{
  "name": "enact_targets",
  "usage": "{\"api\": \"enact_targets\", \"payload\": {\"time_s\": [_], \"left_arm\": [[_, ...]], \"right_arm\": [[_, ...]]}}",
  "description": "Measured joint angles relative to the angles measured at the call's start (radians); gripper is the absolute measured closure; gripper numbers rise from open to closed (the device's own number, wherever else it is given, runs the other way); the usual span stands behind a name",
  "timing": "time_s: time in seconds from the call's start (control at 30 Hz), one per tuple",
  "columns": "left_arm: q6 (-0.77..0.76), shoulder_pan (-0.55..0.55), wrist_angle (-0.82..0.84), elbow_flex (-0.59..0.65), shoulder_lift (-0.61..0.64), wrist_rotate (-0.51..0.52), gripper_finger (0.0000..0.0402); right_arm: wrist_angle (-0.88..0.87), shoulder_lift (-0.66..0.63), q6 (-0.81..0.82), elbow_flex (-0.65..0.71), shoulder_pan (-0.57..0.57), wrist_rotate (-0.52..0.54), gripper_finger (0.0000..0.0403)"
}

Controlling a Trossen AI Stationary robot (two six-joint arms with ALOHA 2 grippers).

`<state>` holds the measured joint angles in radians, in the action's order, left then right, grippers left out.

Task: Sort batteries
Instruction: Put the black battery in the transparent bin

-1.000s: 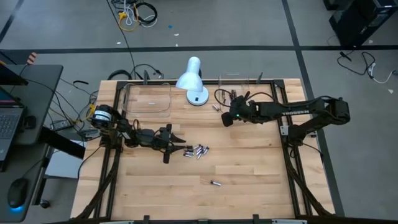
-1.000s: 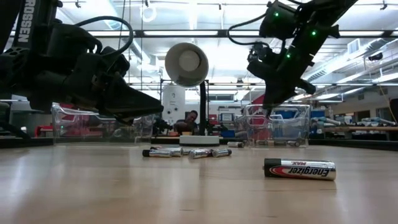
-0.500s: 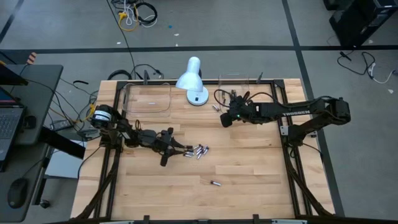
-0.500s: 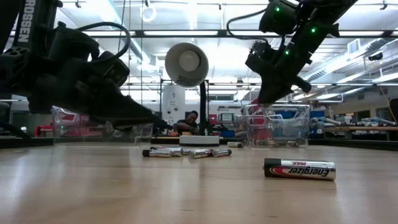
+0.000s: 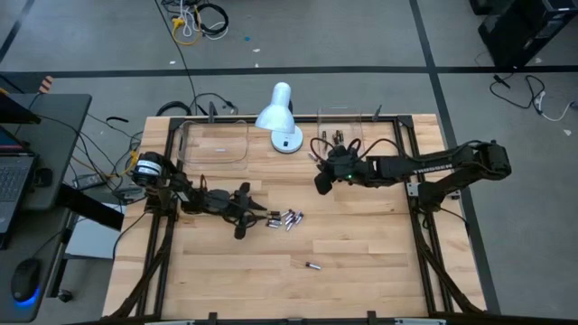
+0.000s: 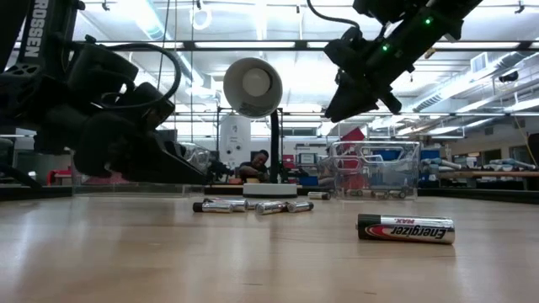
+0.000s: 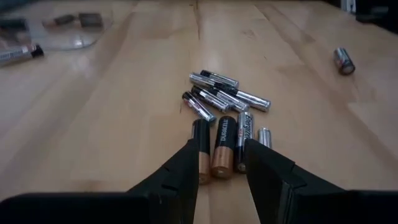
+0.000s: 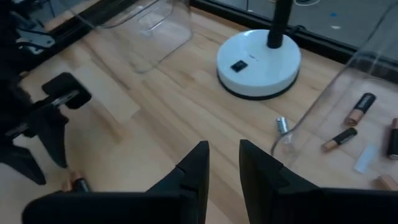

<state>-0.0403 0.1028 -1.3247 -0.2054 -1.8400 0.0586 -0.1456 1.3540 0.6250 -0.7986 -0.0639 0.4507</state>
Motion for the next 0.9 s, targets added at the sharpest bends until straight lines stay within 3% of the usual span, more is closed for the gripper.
{"api": "enact_targets", "payload": {"time_s": [0.27, 0.6, 0.9], "left_arm": [[0.112, -0.005, 0.049, -0.033, 0.0, 0.008, 0.0275], [0.115, -0.063, 0.092, -0.042, 0.0, 0.007, 0.0275], [0.115, -0.084, 0.102, -0.039, 0.0, -0.077, 0.0275]], "right_arm": [[0.003, 0.001, 0.004, 0.0, 0.036, 0.037, 0.0329], [0.003, 0.001, 0.011, 0.0, 0.051, 0.053, 0.0329], [0.003, 0.001, 0.021, 0.0, 0.051, 0.053, 0.0329]]}}
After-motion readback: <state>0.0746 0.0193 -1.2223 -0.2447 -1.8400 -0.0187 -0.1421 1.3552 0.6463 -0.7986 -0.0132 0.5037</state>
